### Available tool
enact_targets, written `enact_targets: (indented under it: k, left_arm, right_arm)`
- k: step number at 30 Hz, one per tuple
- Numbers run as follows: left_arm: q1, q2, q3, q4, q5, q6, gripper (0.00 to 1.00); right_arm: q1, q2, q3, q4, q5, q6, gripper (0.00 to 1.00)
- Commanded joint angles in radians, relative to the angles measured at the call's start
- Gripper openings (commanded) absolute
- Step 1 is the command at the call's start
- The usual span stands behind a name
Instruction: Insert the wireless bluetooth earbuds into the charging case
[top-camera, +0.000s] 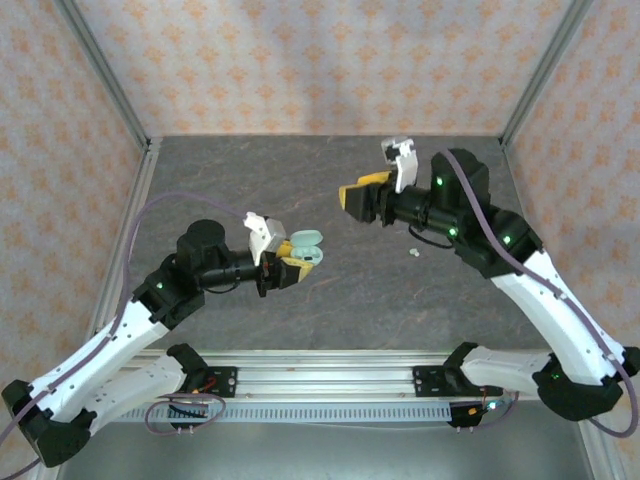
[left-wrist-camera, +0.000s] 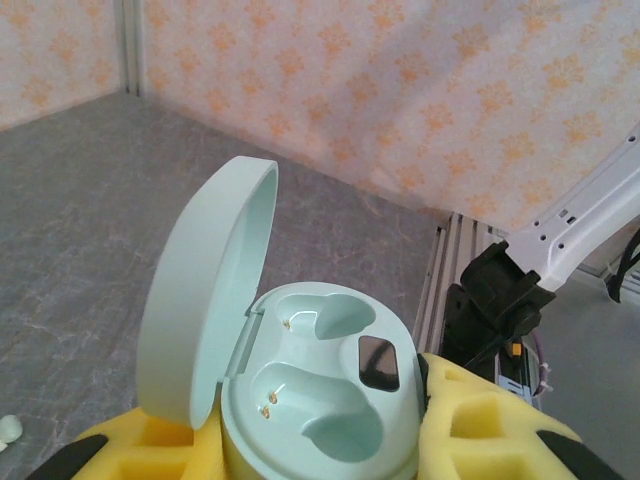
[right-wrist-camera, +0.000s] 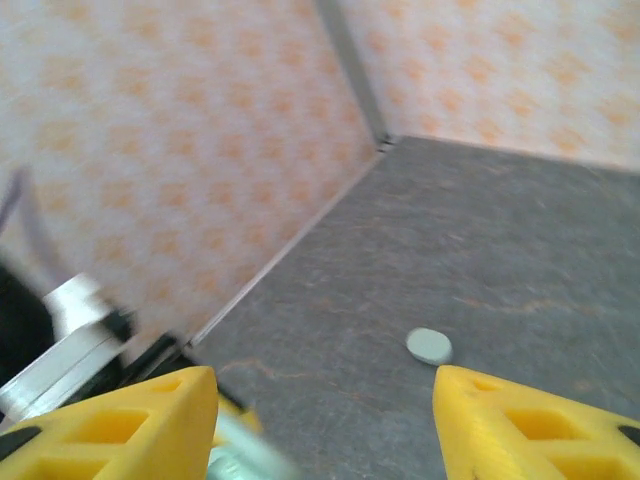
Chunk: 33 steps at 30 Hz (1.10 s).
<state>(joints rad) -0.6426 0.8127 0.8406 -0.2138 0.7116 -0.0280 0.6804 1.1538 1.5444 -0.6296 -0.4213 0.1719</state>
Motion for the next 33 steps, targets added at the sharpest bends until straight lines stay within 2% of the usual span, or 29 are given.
enact_targets:
  k: [1,6,10,17,21,25,33]
  left_arm:
    - [-0.003,-0.035,-0.019,-0.032,-0.039,0.008,0.16]
    - [-0.002,-0.08,-0.028,-0.071,-0.073,0.017,0.16]
    - [-0.002,-0.104,-0.004,-0.163,-0.101,0.053,0.16]
    - [-0.003,-0.128,0.022,-0.236,-0.106,0.074,0.16]
    - [-0.003,-0.145,0.012,-0.236,-0.109,0.064,0.16]
    - [-0.002,-0.168,-0.027,-0.2,-0.117,0.043,0.16]
    - [-0.002,-0.198,-0.057,-0.185,-0.131,0.039,0.16]
  right_arm:
    - [-0.072,0.072,0.012,-0.187,0.089,0.163,0.59]
    - [-0.145,0.16,-0.076,-0.166,0.086,0.273,0.52]
    - [-0.145,0.278,-0.137,-0.112,0.068,0.356,0.44]
    - [-0.132,0.514,-0.24,0.089,0.022,0.528,0.39]
    - [-0.086,0.624,-0.217,0.136,0.061,0.571,0.37]
    - [-0.064,0.708,-0.209,0.213,0.048,0.611,0.32]
    - [-0.053,0.805,-0.169,0.263,0.062,0.651,0.35]
